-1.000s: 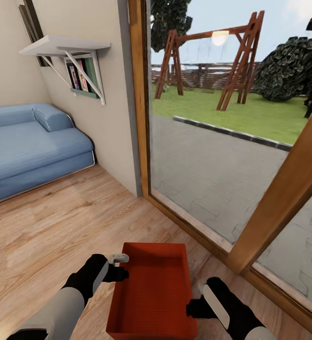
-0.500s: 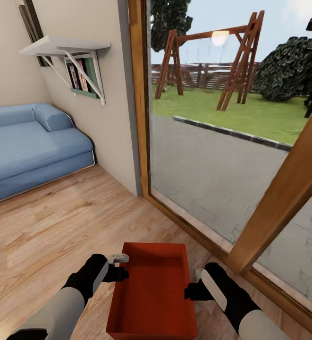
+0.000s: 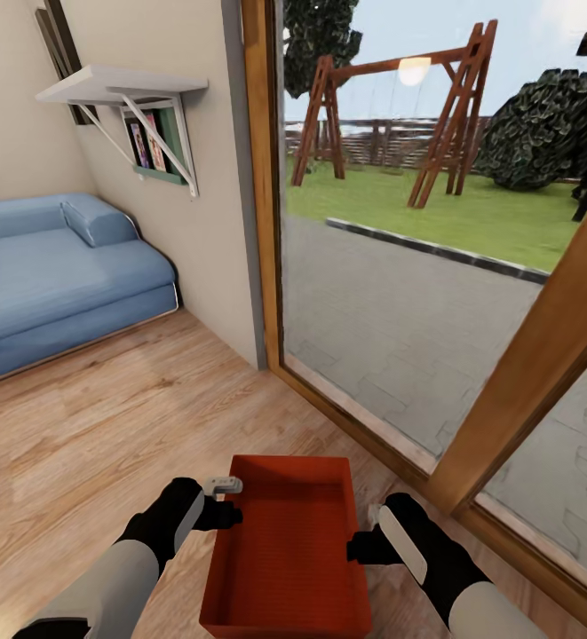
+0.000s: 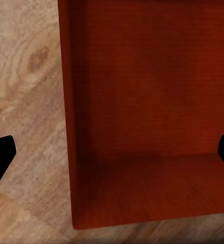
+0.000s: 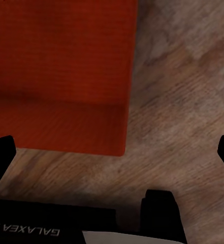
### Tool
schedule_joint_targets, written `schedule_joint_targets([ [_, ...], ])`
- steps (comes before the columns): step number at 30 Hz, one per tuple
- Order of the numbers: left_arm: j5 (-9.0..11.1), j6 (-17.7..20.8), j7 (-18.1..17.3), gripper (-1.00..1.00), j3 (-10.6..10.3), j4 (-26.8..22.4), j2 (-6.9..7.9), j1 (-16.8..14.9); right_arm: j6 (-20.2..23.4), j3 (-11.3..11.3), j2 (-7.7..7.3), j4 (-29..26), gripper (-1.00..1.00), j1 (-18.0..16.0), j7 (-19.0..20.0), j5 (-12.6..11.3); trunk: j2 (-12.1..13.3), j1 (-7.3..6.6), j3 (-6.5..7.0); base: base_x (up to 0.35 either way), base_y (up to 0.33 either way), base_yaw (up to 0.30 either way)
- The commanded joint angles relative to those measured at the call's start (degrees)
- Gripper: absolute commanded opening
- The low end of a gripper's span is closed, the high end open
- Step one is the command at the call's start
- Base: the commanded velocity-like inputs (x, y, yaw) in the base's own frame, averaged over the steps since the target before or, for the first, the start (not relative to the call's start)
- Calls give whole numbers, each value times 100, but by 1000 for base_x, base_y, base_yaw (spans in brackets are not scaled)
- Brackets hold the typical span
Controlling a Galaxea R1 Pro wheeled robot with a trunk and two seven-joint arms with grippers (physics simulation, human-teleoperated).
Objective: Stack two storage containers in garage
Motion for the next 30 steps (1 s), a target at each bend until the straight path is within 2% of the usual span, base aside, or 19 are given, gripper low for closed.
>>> schedule_joint_targets([
  [1,-28,29,-29,100,29,-9,-4,-2,11,31,-7,-7,100,-4,-53,-60,-44,22,-23,0,0,0],
  [8,-28,29,-29,100,31,-9,-4,9,10,38,-9,-8,100,-4,-48,-61,-324,175,-149,0,0,0],
  [21,-26,29,-29,100,39,-9,-4,194,11,51,-9,-12,100,-4,-48,-61,-324,175,-149,0,0,0],
  [30,-25,29,-29,100,39,-9,-4,204,8,51,-8,-11,100,-4,-50,-61,-324,175,-149,0,0,0],
])
